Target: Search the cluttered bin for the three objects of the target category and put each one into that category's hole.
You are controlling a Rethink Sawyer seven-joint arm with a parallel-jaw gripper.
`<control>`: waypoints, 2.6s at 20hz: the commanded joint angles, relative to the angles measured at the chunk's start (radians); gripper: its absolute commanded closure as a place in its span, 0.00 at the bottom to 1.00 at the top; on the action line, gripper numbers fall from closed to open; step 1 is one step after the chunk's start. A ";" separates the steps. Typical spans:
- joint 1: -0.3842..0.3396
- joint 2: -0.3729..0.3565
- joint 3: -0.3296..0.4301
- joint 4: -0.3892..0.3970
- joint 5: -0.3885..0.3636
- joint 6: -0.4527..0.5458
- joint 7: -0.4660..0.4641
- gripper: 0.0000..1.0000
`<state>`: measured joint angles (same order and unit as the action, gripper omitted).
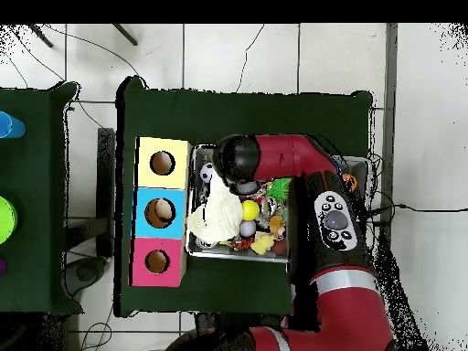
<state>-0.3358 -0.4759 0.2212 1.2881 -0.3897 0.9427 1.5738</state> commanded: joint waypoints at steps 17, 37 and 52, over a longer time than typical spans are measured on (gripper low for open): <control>-0.021 0.150 -0.032 -0.120 -0.104 0.069 -0.012 0.00; 0.037 0.231 -0.119 -0.166 -0.103 0.111 0.033 1.00; 0.048 0.093 -0.073 -0.071 0.014 0.193 -0.004 1.00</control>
<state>-0.2859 -0.3270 0.1117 1.1279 -0.4284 0.9731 1.5738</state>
